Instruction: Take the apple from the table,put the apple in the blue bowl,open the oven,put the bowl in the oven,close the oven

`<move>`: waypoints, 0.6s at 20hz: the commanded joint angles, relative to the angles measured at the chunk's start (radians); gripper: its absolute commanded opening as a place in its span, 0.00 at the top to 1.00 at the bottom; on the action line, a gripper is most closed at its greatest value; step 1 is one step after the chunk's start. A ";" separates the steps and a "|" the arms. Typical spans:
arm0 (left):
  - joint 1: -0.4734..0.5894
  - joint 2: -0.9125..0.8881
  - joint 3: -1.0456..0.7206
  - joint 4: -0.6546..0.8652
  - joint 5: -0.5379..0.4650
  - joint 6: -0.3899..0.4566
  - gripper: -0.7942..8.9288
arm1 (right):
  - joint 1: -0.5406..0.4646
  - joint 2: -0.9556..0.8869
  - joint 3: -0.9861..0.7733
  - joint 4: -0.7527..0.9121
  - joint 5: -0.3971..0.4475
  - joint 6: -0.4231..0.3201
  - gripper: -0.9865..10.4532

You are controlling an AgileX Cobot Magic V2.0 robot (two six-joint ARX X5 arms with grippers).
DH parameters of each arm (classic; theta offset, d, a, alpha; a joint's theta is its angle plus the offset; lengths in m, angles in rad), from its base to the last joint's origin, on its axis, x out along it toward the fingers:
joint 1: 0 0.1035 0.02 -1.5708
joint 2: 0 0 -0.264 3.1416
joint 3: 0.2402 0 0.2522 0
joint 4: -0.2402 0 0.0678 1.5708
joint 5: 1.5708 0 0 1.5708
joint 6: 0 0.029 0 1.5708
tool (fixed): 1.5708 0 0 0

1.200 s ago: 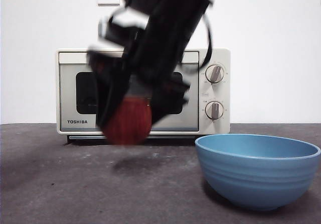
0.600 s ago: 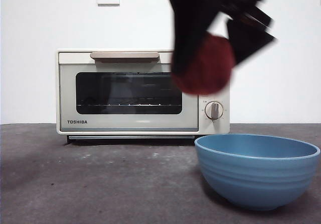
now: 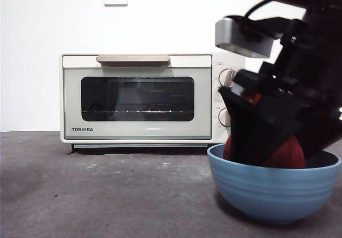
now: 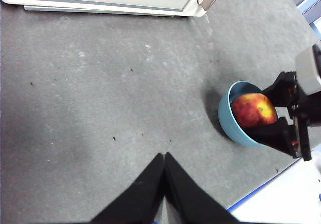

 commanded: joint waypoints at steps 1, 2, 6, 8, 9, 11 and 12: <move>-0.002 0.005 0.018 0.005 0.005 0.005 0.91 | 0.010 0.008 -0.002 0.017 -0.001 0.014 0.57; -0.002 0.005 0.018 0.005 0.005 0.004 0.91 | 0.010 0.008 -0.002 0.018 0.000 0.014 0.57; -0.002 0.005 0.018 0.005 0.005 0.001 0.91 | 0.010 0.008 -0.002 0.017 0.001 0.014 0.53; -0.002 0.005 0.018 0.005 0.005 0.000 0.91 | 0.010 0.008 -0.002 0.017 0.000 0.014 0.53; -0.002 0.005 0.018 0.005 0.005 0.000 0.91 | 0.010 0.008 0.000 0.016 0.000 0.014 0.52; -0.002 0.006 0.018 0.008 0.005 0.000 0.91 | 0.010 0.008 0.014 0.006 0.002 0.014 0.52; -0.002 0.007 0.018 0.012 0.005 -0.003 0.91 | 0.010 0.006 0.027 -0.005 0.007 0.012 0.52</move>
